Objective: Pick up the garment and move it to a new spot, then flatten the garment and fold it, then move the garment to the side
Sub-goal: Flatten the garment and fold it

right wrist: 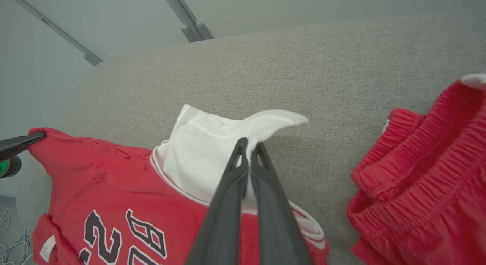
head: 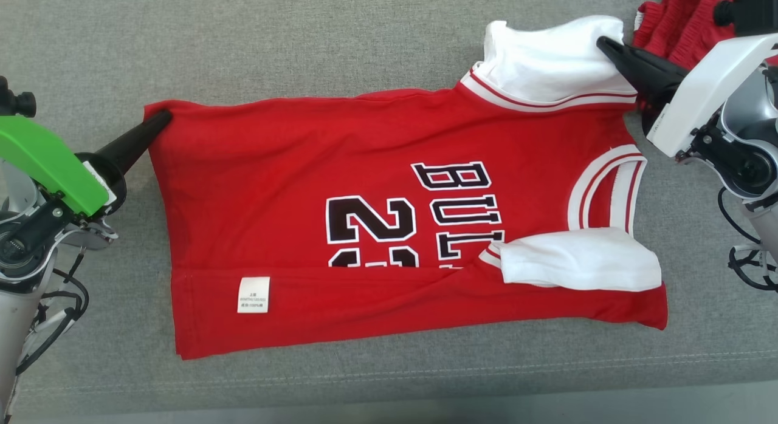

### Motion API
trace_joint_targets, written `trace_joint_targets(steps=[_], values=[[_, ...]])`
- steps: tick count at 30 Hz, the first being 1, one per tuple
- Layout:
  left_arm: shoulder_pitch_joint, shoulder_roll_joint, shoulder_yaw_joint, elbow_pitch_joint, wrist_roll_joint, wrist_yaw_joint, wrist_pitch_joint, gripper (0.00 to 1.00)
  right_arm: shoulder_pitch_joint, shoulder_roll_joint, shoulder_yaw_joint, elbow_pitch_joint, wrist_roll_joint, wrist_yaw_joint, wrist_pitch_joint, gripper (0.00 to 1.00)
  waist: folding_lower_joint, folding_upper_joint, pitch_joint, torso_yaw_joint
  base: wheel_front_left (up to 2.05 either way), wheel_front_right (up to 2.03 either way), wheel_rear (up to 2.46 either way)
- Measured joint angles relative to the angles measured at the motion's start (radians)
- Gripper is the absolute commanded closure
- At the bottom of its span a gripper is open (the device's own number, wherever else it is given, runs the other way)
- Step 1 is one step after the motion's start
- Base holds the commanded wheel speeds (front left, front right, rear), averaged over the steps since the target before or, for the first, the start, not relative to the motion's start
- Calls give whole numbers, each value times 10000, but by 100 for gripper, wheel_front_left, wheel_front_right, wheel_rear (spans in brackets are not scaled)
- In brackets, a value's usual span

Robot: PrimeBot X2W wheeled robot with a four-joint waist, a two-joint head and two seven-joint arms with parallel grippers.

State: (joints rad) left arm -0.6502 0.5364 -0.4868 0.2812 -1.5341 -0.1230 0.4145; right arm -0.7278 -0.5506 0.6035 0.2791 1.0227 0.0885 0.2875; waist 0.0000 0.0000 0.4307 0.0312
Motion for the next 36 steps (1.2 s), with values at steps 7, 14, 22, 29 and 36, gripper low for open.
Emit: trace_joint_targets(steps=[7,14,22,29,36], values=[[-3,-15,56,-360,96,0,-374,100,-16,-4,-119,-395,-123,69,-497,100,0,0,97,-7,0,0,0],[13,-17,121,-445,198,0,-711,100,-11,17,-167,-443,-221,73,-853,100,0,0,68,19,0,0,0],[208,69,180,-554,221,0,-911,100,12,-4,-284,-504,-219,81,-1080,100,0,0,-33,2,0,0,0],[474,127,174,-581,326,0,-1099,100,310,-40,-349,-575,-201,82,-1258,100,0,0,-168,-39,0,0,0],[860,123,151,-612,326,0,-1279,100,874,-98,-345,-570,-65,84,-1375,100,0,0,-462,-62,0,0,0]])
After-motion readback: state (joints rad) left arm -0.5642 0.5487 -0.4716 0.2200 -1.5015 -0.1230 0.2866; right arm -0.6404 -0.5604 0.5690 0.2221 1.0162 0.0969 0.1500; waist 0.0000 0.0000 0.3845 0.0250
